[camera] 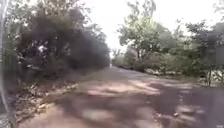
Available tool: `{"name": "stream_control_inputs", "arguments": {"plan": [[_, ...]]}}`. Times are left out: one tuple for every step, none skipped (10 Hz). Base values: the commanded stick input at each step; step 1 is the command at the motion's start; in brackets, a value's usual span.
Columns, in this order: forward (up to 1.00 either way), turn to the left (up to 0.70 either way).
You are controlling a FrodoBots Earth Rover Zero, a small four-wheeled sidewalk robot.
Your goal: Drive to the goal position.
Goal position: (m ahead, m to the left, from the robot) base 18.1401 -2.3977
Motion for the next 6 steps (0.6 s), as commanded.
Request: {"name": "stream_control_inputs", "arguments": {"plan": [[0.7, 0.0], [0.7, 0.0], [0.7, 0.0], [0.7, 0.0], [0.7, 0.0], [0.7, 0.0]]}}
